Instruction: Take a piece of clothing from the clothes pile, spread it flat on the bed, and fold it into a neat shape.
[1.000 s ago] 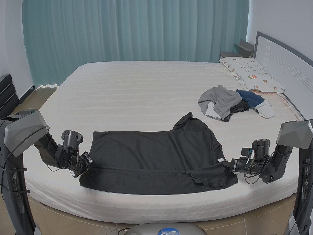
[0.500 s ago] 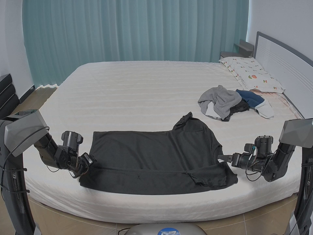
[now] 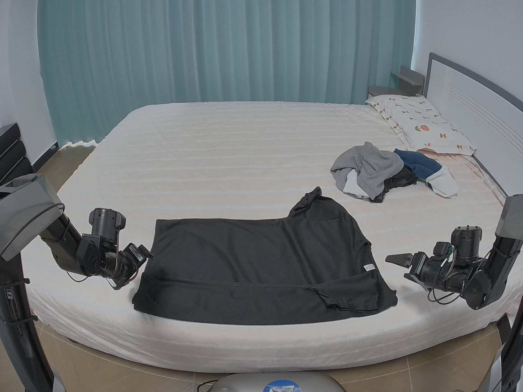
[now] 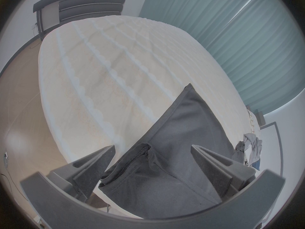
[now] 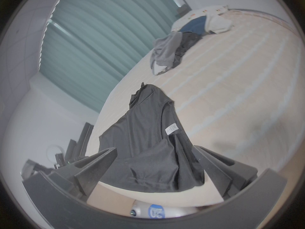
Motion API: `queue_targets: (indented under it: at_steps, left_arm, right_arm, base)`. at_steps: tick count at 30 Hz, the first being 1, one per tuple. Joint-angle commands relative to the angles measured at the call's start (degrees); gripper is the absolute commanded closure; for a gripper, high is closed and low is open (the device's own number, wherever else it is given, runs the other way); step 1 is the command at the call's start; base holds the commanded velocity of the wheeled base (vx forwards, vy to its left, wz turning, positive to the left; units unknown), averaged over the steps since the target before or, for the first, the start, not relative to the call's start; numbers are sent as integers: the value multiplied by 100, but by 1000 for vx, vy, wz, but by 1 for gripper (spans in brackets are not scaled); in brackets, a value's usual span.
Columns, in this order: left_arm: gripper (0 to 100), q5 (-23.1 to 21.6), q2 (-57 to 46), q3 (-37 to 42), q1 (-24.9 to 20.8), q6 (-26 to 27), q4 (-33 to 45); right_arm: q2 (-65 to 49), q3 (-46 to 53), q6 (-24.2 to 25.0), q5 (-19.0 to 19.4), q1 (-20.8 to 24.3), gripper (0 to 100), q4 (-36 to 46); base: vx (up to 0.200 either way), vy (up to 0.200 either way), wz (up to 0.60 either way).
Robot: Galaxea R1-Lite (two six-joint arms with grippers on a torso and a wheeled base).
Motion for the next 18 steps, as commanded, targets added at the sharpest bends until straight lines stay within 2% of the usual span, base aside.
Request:
queue_targets:
  at_steps: [1, 2, 8, 11, 18]
  left_arm:
    - [0, 13, -197, -8, -2, -317, 3]
    - [0, 4, -188, -34, -10, -467, 21]
    - [0, 13, -188, -34, -169, -510, 30]
    - [0, 22, -179, -25, -221, -510, 47]
    - [0, 48, -170, 1, -230, -502, 39]
  right_arm:
    - [-75, 111, 422, 48, -61, 0, -53]
    - [-22, 120, 501, 30, -61, 0, -149]
    - [-5, 199, 527, 39, -61, 0, -387]
    - [31, 234, 527, 30, -61, 0, -395]
    - [48, 243, 519, 21, -35, 0, -395]
  base:
    - [0, 0, 0]
    - [0, 0, 0]
    - [0, 0, 0]
    - [0, -200, 0]
    - [0, 0, 0]
